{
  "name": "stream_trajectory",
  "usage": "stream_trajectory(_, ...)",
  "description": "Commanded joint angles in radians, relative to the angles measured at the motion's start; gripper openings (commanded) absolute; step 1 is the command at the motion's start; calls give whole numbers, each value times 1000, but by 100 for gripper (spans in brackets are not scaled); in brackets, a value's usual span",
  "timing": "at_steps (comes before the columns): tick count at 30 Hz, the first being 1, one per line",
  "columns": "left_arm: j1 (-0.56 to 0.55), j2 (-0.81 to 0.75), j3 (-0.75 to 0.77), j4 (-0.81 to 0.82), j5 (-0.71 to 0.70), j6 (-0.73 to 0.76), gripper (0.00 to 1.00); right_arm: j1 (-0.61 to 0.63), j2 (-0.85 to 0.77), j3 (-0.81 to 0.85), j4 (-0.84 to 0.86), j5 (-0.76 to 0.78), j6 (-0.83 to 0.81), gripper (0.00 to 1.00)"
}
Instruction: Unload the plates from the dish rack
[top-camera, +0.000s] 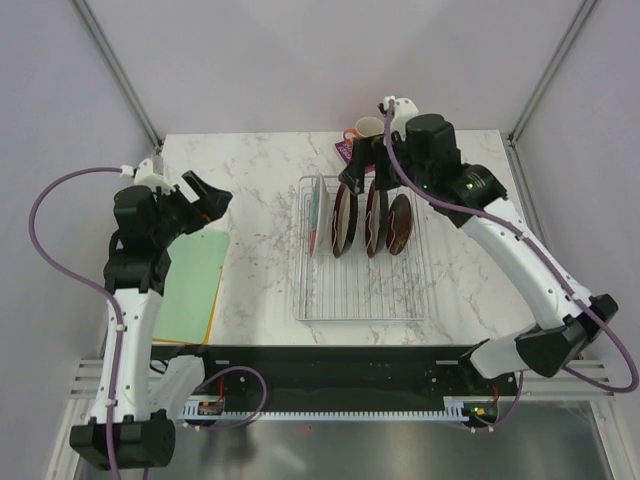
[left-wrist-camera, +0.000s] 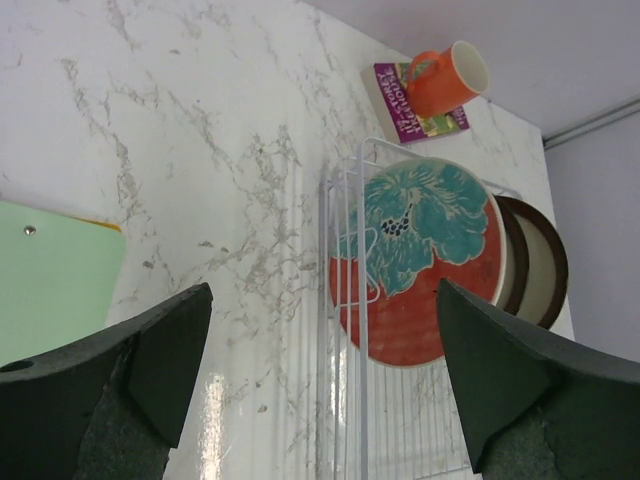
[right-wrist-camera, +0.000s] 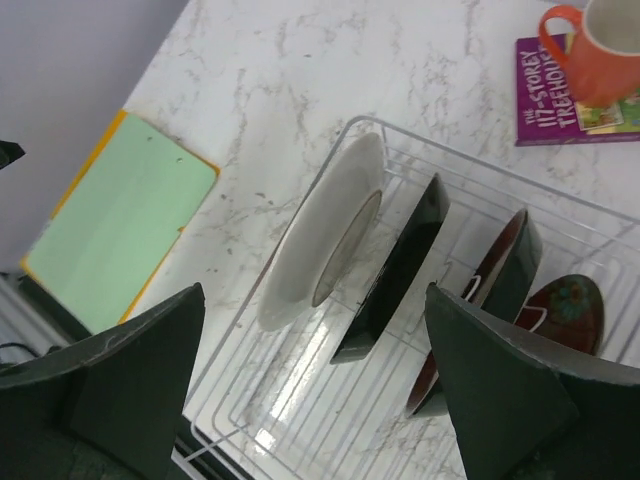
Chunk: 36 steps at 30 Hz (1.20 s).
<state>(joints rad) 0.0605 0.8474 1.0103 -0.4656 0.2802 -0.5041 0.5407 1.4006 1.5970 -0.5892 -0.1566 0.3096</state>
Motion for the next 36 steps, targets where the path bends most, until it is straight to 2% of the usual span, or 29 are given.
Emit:
stream_trajectory(1,5,74,57,-88,-4,70,100,111,101,208,-222,402,-76,98)
stream_trajectory(5,5,99,53,-102,-19,67,100,221,201,334,-303,717,15,98)
stream_trajectory(7,9,102,48,-107,-30,68,100,241,236,377,-333,770,48,98)
stream_trajectory(10,9,91,41,-123,-41,81,100,255,290,405,-318,738,88,98)
stream_trajectory(12,9,79,19,-125,-52,78,100,255,301,367,-236,642,79,98)
stream_trajectory(14,12,68,14,-127,-56,81,100,275,333,374,-215,640,86,98)
stream_trajectory(17,10,58,4,-127,-58,82,100,341,434,492,-299,755,85,98)
stream_trajectory(19,10,59,-7,-125,-56,81,100,378,477,535,-316,779,86,98)
stream_trajectory(25,13,64,-21,-127,-30,93,100,432,595,543,-351,943,132,98)
stream_trajectory(30,12,55,-32,-127,-26,93,100,436,620,541,-383,1035,197,98)
stream_trajectory(33,12,59,-35,-128,-23,90,100,436,630,528,-399,1052,229,93)
stream_trajectory(35,13,65,-35,-128,-21,88,99,439,637,509,-393,1045,243,80)
stream_trajectory(36,12,67,-38,-128,-22,88,99,439,640,506,-393,1043,253,78)
